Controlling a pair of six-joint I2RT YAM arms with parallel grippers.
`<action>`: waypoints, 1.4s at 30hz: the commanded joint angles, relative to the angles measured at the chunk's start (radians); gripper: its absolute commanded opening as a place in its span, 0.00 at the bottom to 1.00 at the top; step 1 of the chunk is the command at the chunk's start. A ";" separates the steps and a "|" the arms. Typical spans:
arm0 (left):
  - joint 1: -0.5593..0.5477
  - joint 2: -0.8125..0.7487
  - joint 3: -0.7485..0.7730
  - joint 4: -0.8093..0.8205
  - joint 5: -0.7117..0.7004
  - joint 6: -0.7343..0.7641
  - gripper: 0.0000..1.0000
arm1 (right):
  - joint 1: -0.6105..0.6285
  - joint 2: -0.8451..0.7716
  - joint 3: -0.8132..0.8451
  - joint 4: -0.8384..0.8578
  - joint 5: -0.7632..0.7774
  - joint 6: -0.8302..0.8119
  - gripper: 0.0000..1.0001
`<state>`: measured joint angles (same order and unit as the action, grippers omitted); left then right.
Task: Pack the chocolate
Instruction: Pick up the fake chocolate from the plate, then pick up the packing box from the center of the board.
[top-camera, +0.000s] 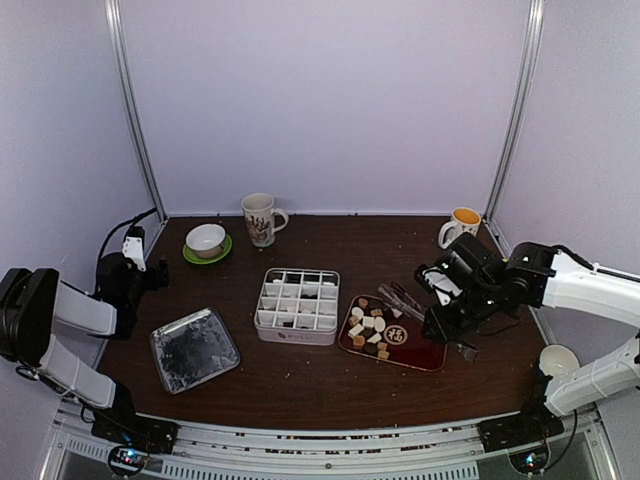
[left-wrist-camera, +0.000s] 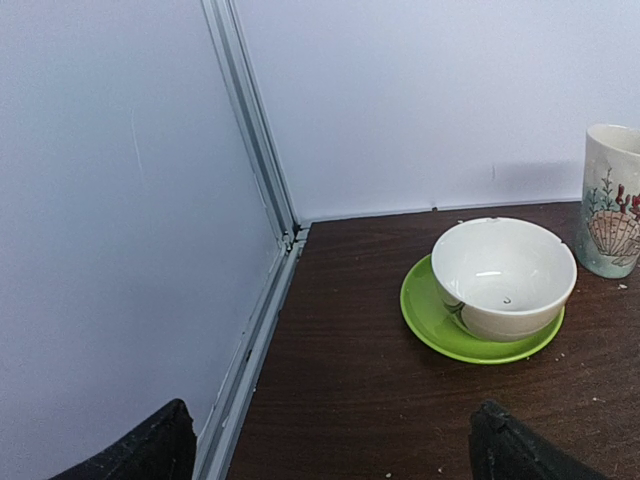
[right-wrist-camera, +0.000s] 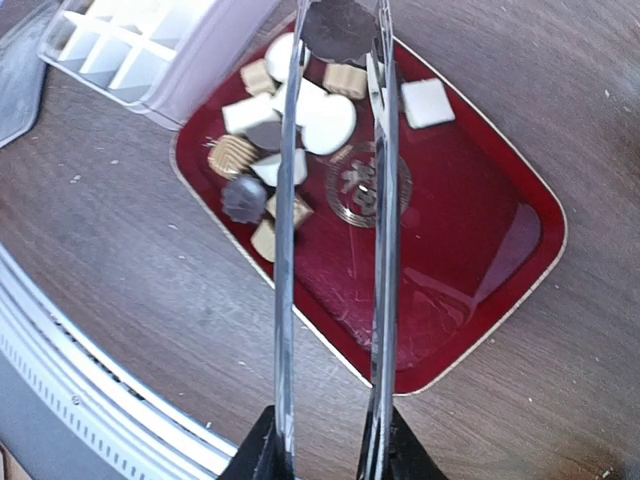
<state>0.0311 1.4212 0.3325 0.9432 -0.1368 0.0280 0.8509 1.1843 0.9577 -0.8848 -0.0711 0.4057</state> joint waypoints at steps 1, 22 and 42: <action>0.004 0.002 0.000 0.064 0.009 -0.001 0.98 | -0.005 -0.025 0.024 0.088 -0.086 -0.033 0.28; 0.004 0.003 0.002 0.062 0.011 0.000 0.98 | 0.001 0.139 0.116 0.176 -0.284 -0.084 0.27; -0.177 -0.472 0.050 -0.488 -0.306 -0.144 0.98 | 0.003 0.141 0.100 0.162 -0.224 -0.105 0.26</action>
<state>-0.1394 1.0706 0.2855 0.7734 -0.3073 0.0471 0.8532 1.3251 1.0615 -0.7517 -0.3264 0.3130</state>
